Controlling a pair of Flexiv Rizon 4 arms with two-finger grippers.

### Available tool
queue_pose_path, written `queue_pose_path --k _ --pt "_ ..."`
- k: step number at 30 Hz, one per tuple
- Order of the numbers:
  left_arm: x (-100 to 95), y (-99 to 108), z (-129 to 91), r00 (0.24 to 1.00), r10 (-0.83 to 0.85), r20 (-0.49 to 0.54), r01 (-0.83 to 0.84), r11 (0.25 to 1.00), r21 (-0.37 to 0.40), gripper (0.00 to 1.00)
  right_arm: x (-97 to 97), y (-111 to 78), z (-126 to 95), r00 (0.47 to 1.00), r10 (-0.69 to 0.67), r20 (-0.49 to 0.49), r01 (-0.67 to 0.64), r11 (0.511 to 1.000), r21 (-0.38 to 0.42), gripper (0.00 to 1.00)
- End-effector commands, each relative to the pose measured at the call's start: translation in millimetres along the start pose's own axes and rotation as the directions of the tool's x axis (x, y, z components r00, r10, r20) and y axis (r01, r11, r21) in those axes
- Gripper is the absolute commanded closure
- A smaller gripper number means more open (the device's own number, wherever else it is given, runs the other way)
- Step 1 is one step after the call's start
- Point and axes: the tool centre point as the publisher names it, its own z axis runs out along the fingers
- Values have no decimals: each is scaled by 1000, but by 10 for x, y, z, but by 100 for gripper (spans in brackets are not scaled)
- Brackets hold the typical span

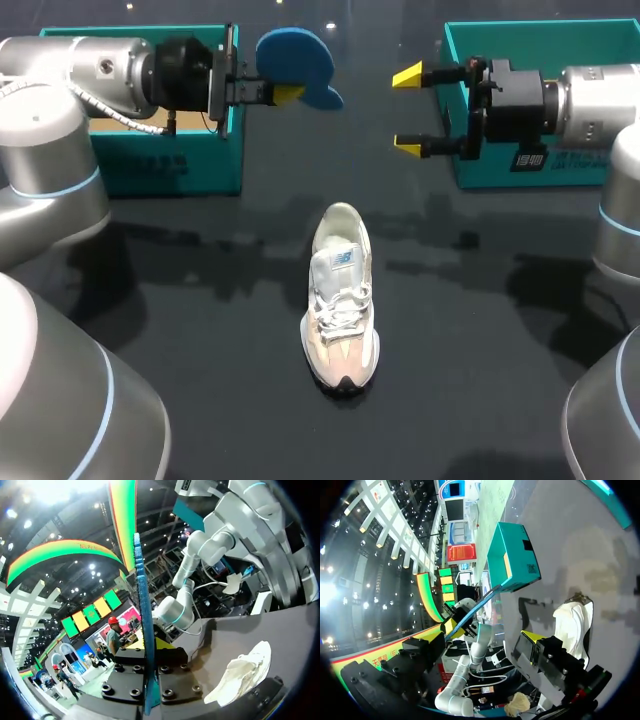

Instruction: Take the shoe out of the shoebox, open the shoe tongue, remove and reinsert the insole, then place the shoe into the shoebox

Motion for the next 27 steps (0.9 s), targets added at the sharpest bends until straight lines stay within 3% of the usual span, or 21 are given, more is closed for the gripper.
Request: queue_pose_path --k 1,4,21,27 --pt "-37 -38 -28 988 148 -38 -150 988 -45 100 -2 0 14 1000 1 3 -1 1000 -1 0" --pt "-100 -56 -78 981 186 -57 -190 977 -92 100 -2 0 14 1000 1 3 -1 1000 -1 0" --pt "-93 -60 -79 973 221 -59 -227 968 -106 100 -2 0 14 1000 1 3 -1 1000 -1 0" --pt "-14 -63 -79 926 376 -27 -376 926 -13 100 -2 0 14 1000 1 3 -1 1000 -1 0"
